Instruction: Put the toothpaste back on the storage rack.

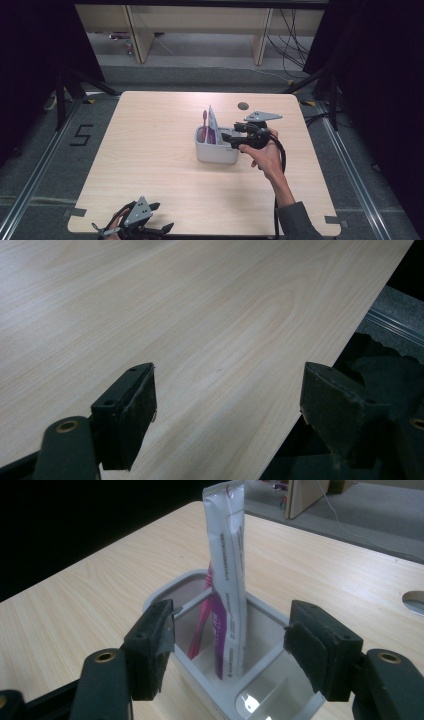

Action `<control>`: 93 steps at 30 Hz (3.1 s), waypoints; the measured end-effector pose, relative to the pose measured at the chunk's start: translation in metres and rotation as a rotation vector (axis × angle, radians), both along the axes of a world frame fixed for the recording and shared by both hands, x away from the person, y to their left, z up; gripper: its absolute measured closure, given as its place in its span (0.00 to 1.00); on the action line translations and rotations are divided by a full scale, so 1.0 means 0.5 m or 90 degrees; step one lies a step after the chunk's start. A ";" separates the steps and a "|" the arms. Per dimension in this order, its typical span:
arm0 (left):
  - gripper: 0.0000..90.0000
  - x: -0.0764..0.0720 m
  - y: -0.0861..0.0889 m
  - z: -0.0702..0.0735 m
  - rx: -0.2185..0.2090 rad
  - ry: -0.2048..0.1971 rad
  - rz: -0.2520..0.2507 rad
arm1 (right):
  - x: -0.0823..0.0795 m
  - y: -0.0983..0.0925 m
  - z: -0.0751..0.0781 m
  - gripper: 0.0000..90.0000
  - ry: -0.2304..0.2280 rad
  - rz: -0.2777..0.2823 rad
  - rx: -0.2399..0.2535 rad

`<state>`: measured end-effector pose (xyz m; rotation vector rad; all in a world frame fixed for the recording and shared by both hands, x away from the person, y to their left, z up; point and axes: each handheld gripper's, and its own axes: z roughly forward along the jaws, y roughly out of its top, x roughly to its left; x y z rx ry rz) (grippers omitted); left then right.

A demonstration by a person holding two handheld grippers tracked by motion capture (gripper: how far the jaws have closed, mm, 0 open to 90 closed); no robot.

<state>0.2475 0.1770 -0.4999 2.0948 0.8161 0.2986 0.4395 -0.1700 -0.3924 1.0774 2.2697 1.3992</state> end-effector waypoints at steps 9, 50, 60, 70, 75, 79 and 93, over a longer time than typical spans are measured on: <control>0.25 0.000 -0.001 -0.001 -0.008 -0.001 0.007 | -0.024 -0.018 -0.002 0.37 0.001 0.001 0.007; 0.25 0.002 0.002 0.001 0.001 -0.003 0.004 | -0.140 -0.118 -0.026 0.25 0.001 -0.024 -0.009; 0.25 0.001 0.001 -0.001 -0.005 -0.004 0.006 | -0.161 -0.137 -0.042 0.24 0.002 -0.028 -0.009; 0.25 0.001 0.000 -0.001 -0.004 -0.004 0.006 | -0.187 -0.143 -0.062 0.23 0.012 -0.034 0.006; 0.25 0.002 0.000 -0.001 -0.004 -0.003 0.006 | -0.197 -0.152 -0.072 0.23 0.004 -0.031 0.001; 0.25 0.001 0.000 -0.001 -0.005 -0.003 0.006 | -0.205 -0.156 -0.081 0.23 0.015 -0.031 -0.001; 0.25 0.002 0.000 -0.001 -0.005 -0.003 0.006 | -0.233 -0.174 -0.124 0.23 0.038 -0.044 0.010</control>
